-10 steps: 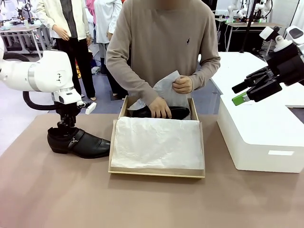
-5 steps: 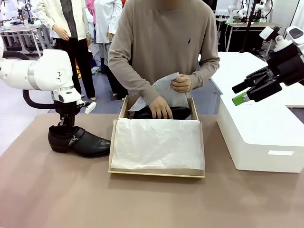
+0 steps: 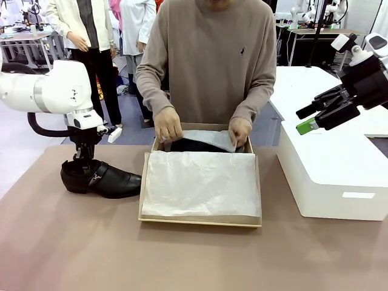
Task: Pack the shoes into the box.
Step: Place the other shoe of the Shoes into the Shoes Box.
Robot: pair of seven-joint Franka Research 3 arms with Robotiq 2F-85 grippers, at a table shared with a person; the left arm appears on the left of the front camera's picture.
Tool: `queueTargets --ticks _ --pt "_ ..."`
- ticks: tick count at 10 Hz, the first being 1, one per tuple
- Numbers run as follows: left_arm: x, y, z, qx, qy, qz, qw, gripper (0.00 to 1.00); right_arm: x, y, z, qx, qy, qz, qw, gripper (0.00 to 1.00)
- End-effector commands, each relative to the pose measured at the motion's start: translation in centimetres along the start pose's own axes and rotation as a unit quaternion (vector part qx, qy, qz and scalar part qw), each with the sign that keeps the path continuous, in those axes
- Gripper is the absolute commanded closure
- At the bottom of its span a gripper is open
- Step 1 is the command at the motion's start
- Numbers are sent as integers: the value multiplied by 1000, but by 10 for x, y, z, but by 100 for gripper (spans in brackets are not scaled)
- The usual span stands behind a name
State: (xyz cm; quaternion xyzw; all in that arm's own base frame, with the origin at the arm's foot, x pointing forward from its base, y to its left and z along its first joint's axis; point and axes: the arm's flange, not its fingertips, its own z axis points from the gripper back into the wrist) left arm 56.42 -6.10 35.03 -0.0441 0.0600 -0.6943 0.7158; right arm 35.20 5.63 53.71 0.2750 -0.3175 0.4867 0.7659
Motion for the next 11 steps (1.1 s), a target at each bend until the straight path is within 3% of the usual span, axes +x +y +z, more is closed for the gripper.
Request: queueTargets --ticks 1,5,8,9,11 --pt "-6 -6 32 2 7 48 999 100 2 -3 -2 4 -18 10 1000 0" --pt "-22 -10 72 -9 -10 158 987 100 2 -3 -2 4 -18 10 1000 0" --pt "-38 -21 95 -14 -43 272 961 100 2 -3 -2 4 -18 10 1000 0" --pt "-40 -24 99 -13 -44 290 956 100 2 -3 -2 4 -18 10 1000 0" --pt "-40 -29 101 -19 -23 270 962 100 2 -3 -2 4 -18 10 1000 0"
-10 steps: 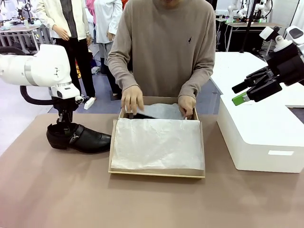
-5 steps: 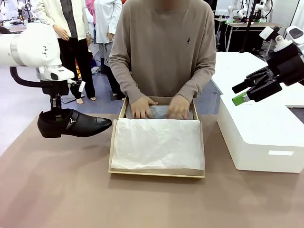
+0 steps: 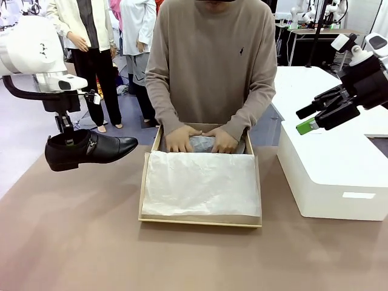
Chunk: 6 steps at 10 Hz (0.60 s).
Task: Pack the shoes into the box.
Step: Place the other shoe of the Shoes into the Shoes Box.
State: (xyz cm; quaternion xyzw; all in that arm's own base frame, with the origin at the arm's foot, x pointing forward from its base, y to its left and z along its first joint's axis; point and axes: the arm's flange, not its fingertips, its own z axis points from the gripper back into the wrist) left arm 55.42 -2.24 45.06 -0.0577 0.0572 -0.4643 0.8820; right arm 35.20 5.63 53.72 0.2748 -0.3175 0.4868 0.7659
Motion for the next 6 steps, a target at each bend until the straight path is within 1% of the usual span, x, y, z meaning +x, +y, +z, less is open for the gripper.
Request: queueTargets --ticks 1,6 --pt "1 2 -2 3 -2 0 1000 100 2 -3 -2 4 -18 10 1000 0" --pt "2 2 -6 -3 2 -1 1000 100 2 -3 -2 4 -18 10 1000 0"
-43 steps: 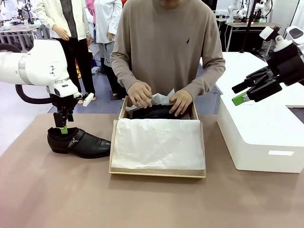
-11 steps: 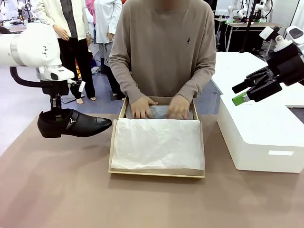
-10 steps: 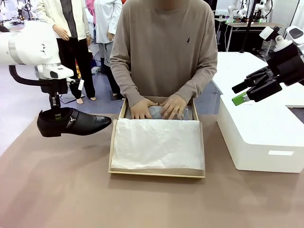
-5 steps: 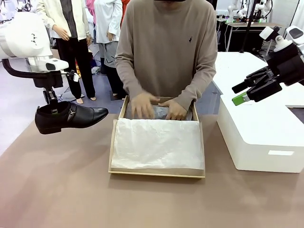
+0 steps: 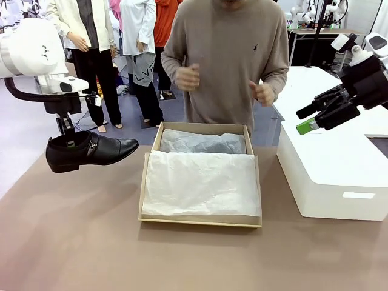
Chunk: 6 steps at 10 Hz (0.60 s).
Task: Pack the shoes into the box.
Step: Place the other shoe of the Shoes into the Shoes Box.
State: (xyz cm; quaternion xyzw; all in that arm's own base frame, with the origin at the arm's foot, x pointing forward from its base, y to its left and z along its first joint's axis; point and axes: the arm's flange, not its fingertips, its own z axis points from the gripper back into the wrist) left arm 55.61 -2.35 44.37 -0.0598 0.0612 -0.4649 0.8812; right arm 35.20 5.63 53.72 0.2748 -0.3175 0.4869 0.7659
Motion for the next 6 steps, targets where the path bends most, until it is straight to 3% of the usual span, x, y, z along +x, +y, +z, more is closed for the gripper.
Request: queueTargets --ticks 1,4,6 --pt "2 -4 13 18 -29 46 998 100 2 -3 -2 4 -18 10 1000 0" --pt "7 -19 52 34 -65 184 980 100 2 -3 -2 4 -18 10 1000 0" --pt "15 -31 65 30 -64 287 955 100 2 -3 -2 4 -18 10 1000 0"
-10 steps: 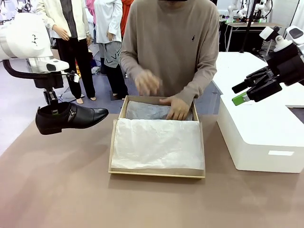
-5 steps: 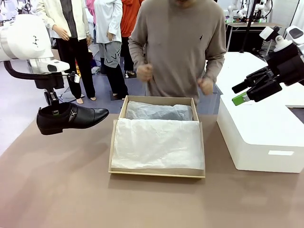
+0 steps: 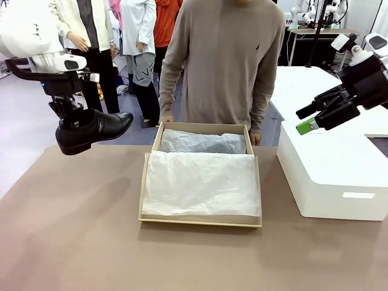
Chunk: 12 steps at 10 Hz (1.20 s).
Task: Pack the shoes into the box.
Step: Place the other shoe of the Shoes into the Shoes Box.
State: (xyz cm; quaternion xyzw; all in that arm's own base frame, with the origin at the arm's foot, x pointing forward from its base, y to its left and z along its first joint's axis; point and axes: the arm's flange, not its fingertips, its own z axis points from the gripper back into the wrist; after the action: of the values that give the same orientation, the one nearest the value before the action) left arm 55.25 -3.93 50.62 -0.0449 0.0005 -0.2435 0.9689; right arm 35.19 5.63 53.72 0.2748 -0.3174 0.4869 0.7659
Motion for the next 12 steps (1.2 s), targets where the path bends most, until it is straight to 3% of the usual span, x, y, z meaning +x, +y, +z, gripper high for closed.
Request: queueTargets --ticks 1,3,11,12 --pt "4 -21 9 10 0 106 994 100 2 -3 -2 4 -18 10 1000 0" --pt "5 -42 20 29 -16 155 987 100 2 -3 -2 4 -18 10 1000 0" --pt "11 -45 13 12 -10 152 988 100 2 -3 -2 4 -18 10 1000 0" --pt "15 -59 19 17 -20 204 979 100 2 -3 -2 4 -18 10 1000 0"
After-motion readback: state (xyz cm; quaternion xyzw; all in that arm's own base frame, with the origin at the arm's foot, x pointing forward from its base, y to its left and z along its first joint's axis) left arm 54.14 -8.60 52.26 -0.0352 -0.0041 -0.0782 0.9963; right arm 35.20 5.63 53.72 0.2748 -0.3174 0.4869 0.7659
